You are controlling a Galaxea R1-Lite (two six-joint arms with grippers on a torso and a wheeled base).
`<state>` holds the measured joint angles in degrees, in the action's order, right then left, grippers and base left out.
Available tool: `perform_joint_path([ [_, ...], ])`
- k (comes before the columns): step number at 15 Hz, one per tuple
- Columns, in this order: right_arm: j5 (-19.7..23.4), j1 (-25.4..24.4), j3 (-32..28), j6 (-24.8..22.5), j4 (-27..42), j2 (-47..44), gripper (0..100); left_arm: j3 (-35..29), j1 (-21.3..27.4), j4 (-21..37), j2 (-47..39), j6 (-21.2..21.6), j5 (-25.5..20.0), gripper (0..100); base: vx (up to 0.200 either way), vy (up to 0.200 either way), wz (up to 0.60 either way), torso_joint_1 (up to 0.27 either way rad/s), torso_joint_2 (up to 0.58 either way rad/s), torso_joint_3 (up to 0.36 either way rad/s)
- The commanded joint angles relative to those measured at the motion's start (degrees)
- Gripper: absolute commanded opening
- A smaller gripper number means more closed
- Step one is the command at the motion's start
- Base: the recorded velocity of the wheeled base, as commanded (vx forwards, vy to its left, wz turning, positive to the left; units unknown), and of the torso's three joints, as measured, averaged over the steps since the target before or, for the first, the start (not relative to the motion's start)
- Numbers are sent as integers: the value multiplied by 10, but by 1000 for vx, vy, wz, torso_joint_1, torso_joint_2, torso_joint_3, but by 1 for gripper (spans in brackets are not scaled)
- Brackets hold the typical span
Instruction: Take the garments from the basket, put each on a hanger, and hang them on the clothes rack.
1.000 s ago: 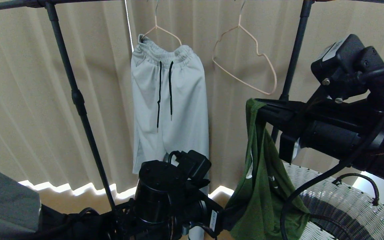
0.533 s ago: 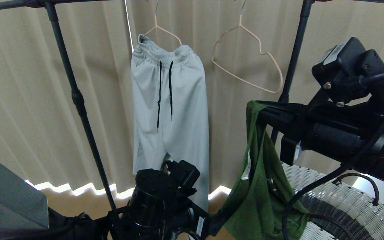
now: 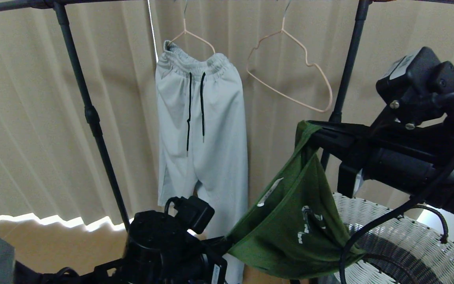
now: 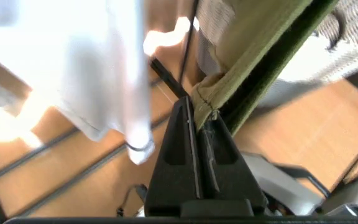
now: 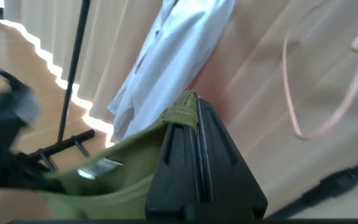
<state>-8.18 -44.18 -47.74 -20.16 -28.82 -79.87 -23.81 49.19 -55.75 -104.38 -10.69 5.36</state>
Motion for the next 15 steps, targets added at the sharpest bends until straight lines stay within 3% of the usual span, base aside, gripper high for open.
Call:
perform_joint_path([
  [1, -2, 32, 12, -1, 3, 33, 0, 28, -6, -23, 52, 8, 21, 0, 0, 0, 0, 0, 0, 0],
  [4, 1, 103, 23, -1, 0, 54, 0, -30, -82, 32, 142, 71, 23, 0, 0, 0, 0, 0, 0, 0],
  [5, 4, 119, 21, 1, -6, 57, 0, -110, -110, 132, 193, 77, 22, 0, 0, 0, 0, 0, 0, 0],
  [6, 4, 120, 20, 1, -9, 61, 0, -159, -117, 192, 219, 77, 22, 0, 0, 0, 0, 0, 0, 0],
  [8, 5, 120, 15, 1, -9, 72, 0, -268, -121, 263, 240, 77, 23, 0, 0, 0, 0, 0, 0, 0],
  [9, 5, 120, 12, 1, -9, 73, 0, -295, -123, 269, 240, 78, 23, 0, 0, 0, 0, 0, 0, 0],
  [10, 5, 120, -2, 1, -9, 72, 0, -371, -127, 300, 240, 80, 24, 0, 0, 0, 0, 0, 0, 0],
  [12, 5, 120, -11, 2, -9, 72, 0, -427, -126, 353, 240, 81, 24, 0, 0, 0, 0, 0, 0, 0],
  [15, 5, 120, 25, 4, -9, 71, 0, -404, -125, 375, 240, 86, 26, 0, 0, 0, 0, 0, 0, 0],
])
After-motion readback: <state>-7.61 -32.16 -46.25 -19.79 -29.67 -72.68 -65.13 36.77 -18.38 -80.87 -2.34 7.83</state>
